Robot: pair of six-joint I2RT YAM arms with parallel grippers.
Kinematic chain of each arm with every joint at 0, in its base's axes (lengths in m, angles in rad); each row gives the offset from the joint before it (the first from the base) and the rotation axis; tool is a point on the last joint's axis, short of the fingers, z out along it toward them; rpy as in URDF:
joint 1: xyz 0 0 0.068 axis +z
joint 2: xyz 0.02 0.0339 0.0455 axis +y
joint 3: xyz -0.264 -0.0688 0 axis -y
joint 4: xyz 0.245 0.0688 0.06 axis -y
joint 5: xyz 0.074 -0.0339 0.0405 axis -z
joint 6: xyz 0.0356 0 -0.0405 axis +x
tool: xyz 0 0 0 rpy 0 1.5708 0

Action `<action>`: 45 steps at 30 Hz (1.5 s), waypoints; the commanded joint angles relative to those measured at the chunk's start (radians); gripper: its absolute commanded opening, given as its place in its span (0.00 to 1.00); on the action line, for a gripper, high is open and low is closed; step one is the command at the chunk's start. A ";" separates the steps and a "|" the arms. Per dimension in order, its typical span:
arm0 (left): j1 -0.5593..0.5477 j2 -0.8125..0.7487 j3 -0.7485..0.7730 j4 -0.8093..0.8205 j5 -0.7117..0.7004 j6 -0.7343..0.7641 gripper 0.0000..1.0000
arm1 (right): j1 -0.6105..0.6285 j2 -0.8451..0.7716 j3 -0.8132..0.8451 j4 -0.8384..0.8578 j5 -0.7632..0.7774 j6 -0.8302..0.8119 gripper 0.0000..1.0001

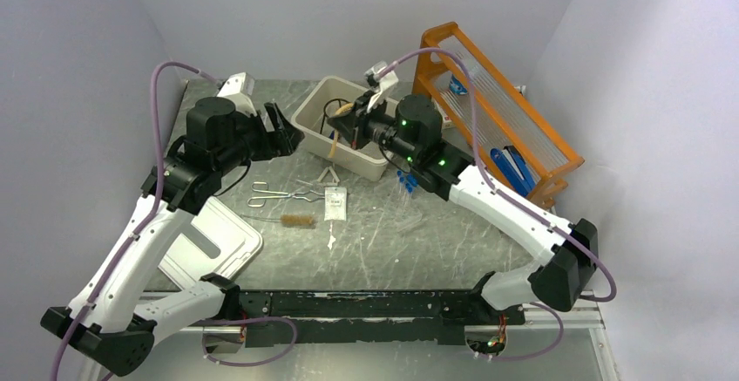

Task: Organize the chemistry lab equipment

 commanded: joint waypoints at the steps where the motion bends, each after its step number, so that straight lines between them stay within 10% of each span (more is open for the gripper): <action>1: -0.006 -0.005 -0.032 0.053 0.060 0.043 0.81 | -0.082 0.001 0.035 -0.062 0.019 -0.040 0.00; 45: -0.006 0.106 -0.279 0.219 0.042 0.072 0.76 | -0.220 0.183 0.092 0.110 -0.059 -0.093 0.00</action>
